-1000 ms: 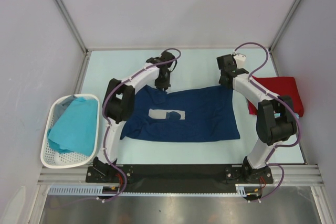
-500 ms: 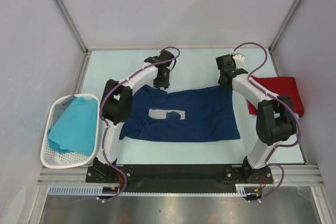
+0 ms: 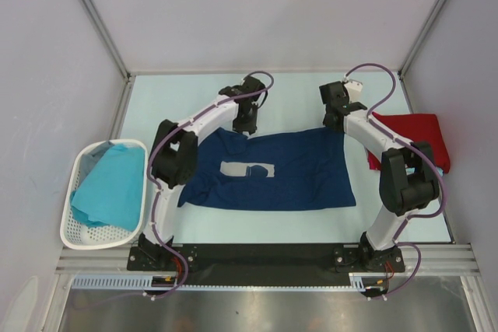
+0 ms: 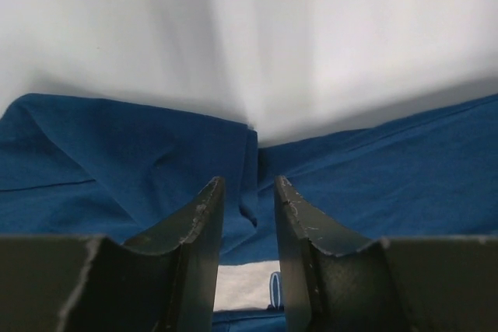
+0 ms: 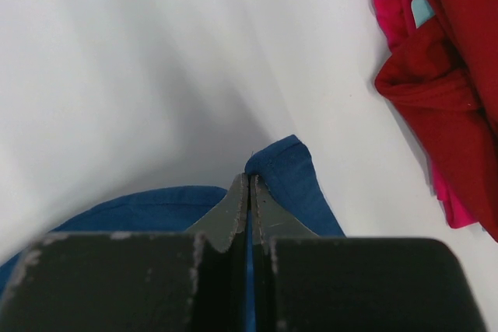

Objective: Fold and stack the t-shirts
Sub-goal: Grap the side of the flattened tshirt furthest away from the robot with both arms

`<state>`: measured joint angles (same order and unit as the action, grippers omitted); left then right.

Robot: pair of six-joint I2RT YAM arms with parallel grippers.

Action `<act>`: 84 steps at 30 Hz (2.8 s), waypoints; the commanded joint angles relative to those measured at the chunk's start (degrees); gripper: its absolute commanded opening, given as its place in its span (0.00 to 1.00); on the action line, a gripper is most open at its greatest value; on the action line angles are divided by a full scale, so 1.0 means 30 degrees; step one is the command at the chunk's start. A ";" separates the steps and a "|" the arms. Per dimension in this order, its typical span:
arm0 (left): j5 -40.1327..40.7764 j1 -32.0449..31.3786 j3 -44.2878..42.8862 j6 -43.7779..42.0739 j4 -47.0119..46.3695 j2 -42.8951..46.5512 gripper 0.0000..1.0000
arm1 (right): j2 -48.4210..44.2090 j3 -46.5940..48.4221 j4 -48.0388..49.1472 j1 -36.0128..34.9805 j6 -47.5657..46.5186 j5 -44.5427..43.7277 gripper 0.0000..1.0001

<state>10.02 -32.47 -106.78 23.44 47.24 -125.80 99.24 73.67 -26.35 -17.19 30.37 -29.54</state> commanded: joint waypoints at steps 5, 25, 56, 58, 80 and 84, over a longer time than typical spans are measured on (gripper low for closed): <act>-0.0089 -0.0222 0.0145 -0.0080 -0.0220 0.0215 0.34 | -0.0561 -0.0123 0.0492 -0.0071 -0.0016 -0.0554 0.00; -0.0147 -0.0222 0.0848 0.0067 -0.0162 -0.0314 0.30 | -0.0649 -0.0328 0.0580 -0.0071 -0.0016 -0.0554 0.00; 0.0117 -0.0193 0.0467 -0.0167 0.0248 -0.0547 0.31 | -0.0708 -0.0416 0.0638 -0.0188 -0.0045 -0.0554 0.00; 0.0059 -0.0193 0.0496 -0.0226 0.0248 -0.0635 0.27 | -0.0678 -0.0416 0.0609 -0.0159 -0.0045 -0.0525 0.00; 0.1610 -0.0018 0.0174 -0.0285 0.0687 0.1178 0.00 | -0.0532 -0.0387 0.0638 -0.0100 -0.0016 -0.0467 0.00; 0.2195 0.0422 0.0320 -0.0197 0.0950 0.2555 0.00 | -0.0590 -0.0386 0.0638 -0.0100 -0.0016 -0.0466 0.00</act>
<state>12.91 -32.60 -104.36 23.29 48.95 -126.26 99.20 72.29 -25.78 -17.41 30.37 -29.54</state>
